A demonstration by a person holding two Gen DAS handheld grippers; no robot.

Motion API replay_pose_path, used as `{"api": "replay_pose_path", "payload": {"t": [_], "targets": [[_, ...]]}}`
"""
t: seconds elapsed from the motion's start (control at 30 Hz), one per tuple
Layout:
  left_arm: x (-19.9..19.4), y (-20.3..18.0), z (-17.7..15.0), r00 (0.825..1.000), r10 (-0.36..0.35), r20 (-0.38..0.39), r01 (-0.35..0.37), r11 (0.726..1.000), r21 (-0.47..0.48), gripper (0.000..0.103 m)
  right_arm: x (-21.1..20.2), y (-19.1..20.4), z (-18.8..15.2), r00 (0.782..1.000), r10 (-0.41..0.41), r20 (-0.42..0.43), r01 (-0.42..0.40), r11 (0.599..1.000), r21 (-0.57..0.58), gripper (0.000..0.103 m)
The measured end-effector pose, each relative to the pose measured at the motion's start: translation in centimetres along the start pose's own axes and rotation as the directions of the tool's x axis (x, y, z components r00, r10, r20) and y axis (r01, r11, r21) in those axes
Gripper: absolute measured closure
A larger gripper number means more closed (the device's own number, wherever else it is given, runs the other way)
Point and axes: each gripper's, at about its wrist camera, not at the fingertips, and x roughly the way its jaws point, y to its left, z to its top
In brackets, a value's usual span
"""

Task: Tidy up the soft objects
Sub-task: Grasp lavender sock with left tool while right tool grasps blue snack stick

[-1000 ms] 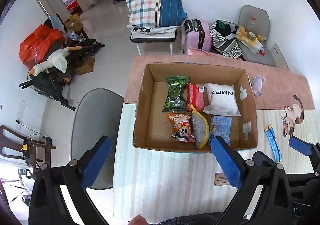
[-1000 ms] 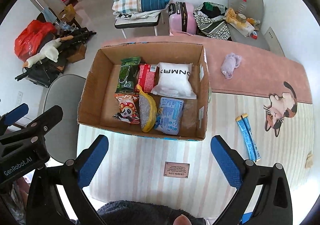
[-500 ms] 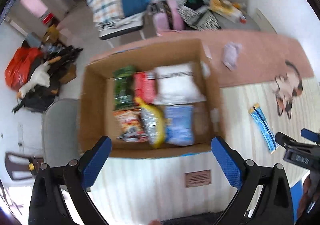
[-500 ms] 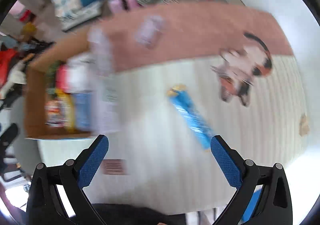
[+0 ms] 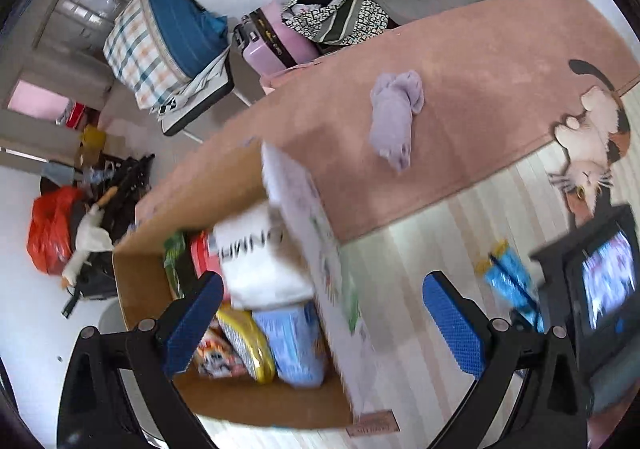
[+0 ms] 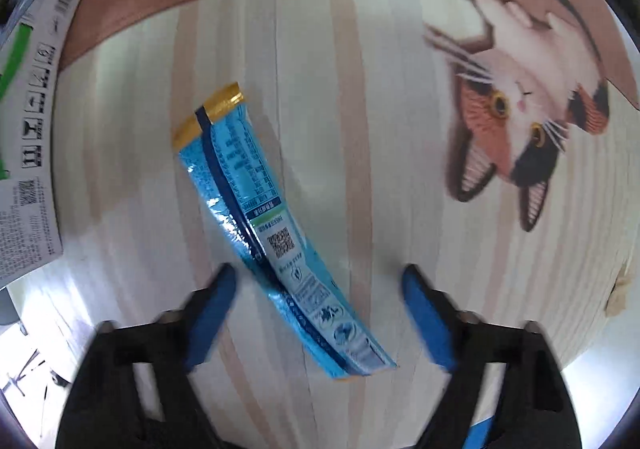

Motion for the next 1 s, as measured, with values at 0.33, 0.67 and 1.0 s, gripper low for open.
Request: {"api": "replay_pose_path", "payload": {"t": [0.33,0.67,1.0], "targets": [[7.7,-1.7,11.1,0.993,-0.026,-0.119,0.035,0.997,0.068,0.001,-2.2,-5.6,4.9,0.994,0.101,0.038,-0.107,0.973,0.204,0.081],[17.4,-4.9,16.5,0.928,-0.146,-0.343,0.19,0.977,0.1,0.007,-3.6,-9.7,9.7,0.985,0.169,0.036,-0.172,0.942,0.288,0.083],[15.9,-6.4,14.9,0.92,-0.205,-0.334,0.237,0.97,0.058,0.07,-3.1,-10.2,9.8,0.988,0.155,0.003,-0.15,0.952,0.268,0.069]]}}
